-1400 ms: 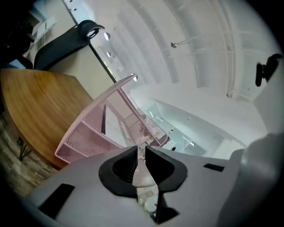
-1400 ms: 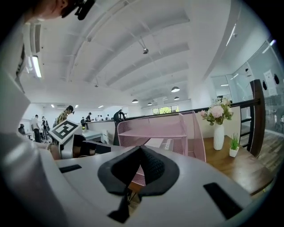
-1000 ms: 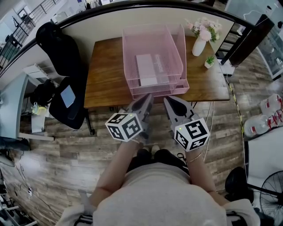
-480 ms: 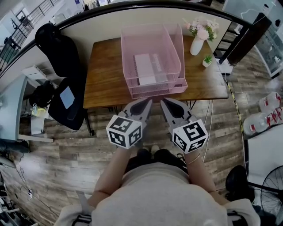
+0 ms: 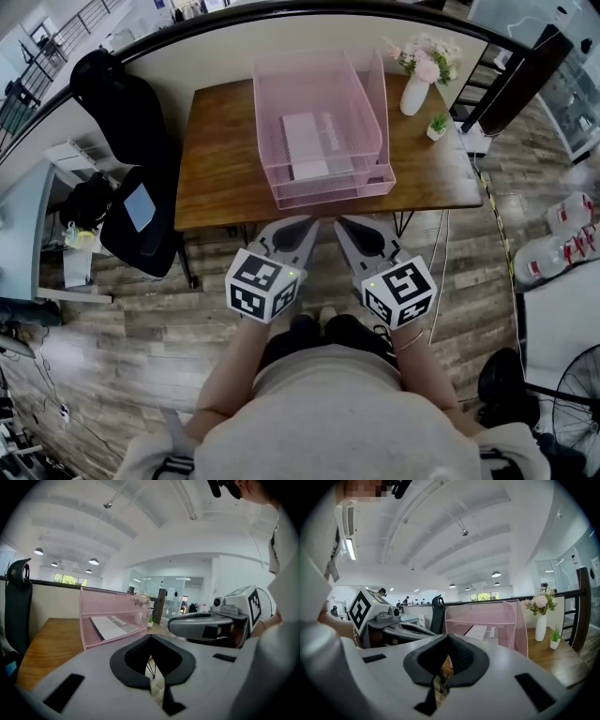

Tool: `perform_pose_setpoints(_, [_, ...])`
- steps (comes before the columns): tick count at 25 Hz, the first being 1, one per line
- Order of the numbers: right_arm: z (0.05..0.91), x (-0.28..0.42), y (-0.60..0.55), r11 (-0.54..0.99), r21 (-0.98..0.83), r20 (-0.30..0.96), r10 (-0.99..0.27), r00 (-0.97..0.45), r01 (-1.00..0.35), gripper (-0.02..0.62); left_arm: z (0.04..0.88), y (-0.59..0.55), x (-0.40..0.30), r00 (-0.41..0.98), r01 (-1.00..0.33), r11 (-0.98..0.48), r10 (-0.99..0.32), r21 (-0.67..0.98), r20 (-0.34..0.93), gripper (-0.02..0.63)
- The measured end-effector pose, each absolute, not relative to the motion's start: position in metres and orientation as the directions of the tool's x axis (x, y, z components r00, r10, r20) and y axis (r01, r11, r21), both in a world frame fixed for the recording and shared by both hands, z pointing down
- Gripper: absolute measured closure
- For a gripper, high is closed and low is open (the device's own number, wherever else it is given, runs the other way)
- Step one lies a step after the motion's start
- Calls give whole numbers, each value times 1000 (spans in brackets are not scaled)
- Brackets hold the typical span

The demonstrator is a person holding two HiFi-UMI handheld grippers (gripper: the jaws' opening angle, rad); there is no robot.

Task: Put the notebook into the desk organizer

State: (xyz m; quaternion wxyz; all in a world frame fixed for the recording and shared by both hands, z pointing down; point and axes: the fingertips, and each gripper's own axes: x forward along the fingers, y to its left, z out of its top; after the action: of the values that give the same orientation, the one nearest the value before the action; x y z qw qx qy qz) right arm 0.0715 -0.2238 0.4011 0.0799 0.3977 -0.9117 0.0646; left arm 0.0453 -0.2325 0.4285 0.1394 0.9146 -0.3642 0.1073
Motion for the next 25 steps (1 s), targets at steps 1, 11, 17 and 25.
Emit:
perform_pose_setpoints(1, [403,71,-223,676,-54,202,-714,-671,-735,586,429,-232,45,711,-694,-702,-634,161,302,595])
perform_pose_setpoints(11, [422,72,-223,659,-44,247,-721,-647,-751,586,433,-229,48,734,-671,-722,-614,170,289,595])
perform_pose_setpoints(17, [427,75,-224,652,-36,252,-727,-639,-757,586,441,-227,51,718,-674,-731,-612,110,333,595])
perform_pose_setpoints(25, [429,75,-225,660,-56,260,-715,-649,-749,586,443,-228,53,740,-657,-738,-593,154,317,595])
